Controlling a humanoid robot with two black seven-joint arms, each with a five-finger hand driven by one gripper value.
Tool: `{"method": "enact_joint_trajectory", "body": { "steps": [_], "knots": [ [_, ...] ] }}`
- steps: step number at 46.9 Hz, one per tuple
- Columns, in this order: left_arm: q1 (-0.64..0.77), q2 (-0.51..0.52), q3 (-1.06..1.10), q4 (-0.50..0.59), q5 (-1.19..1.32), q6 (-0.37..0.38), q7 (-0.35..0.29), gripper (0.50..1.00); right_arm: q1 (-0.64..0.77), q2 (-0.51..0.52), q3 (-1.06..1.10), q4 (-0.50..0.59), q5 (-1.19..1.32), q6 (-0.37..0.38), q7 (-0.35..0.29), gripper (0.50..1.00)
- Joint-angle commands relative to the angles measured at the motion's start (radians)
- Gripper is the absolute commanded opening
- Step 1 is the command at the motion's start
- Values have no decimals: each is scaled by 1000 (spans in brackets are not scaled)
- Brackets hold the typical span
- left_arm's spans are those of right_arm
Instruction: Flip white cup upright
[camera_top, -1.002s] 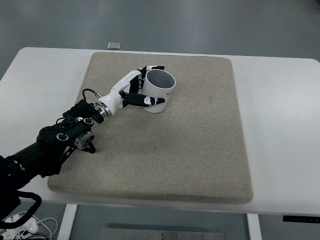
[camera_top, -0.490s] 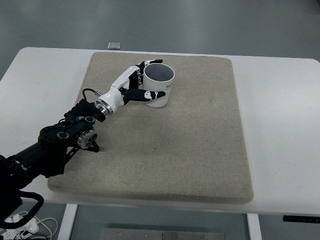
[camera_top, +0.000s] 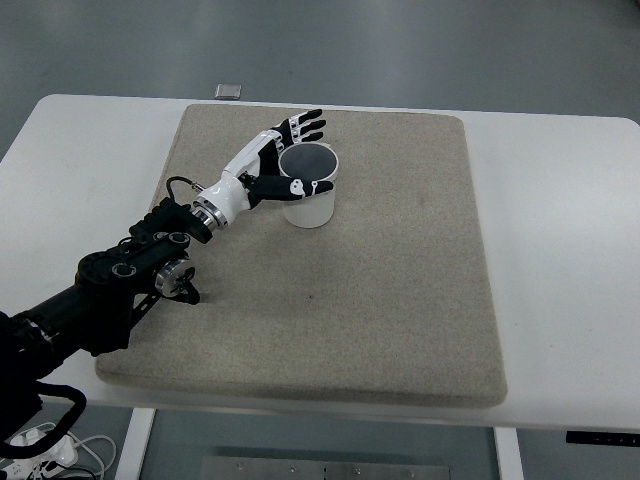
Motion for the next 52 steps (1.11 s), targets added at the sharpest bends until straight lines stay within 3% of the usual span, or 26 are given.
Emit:
{"method": "enact_joint_trajectory", "body": {
  "steps": [1, 14, 30, 36, 45, 52],
  "knots": [
    [0, 3, 0, -6, 0, 0, 0, 994, 0, 0, 0, -1, 0, 0, 0, 952],
    [-9, 38, -91, -95, -3, 0, 0, 994, 0, 0, 0, 1, 0, 0, 0, 952],
    [-89, 100, -160, -80, -207, -31, 0, 994, 0, 0, 0, 1, 0, 0, 0, 952],
    [-107, 132, -148, -43, -313, -70, 0, 994, 0, 0, 0, -1, 0, 0, 0, 952],
    [-121, 109, -154, 101, -342, -126, 0, 994, 0, 0, 0, 1, 0, 0, 0, 952],
    [-123, 98, -154, 120, -458, -164, 0, 994, 0, 0, 0, -1, 0, 0, 0, 952]
  ]
}}
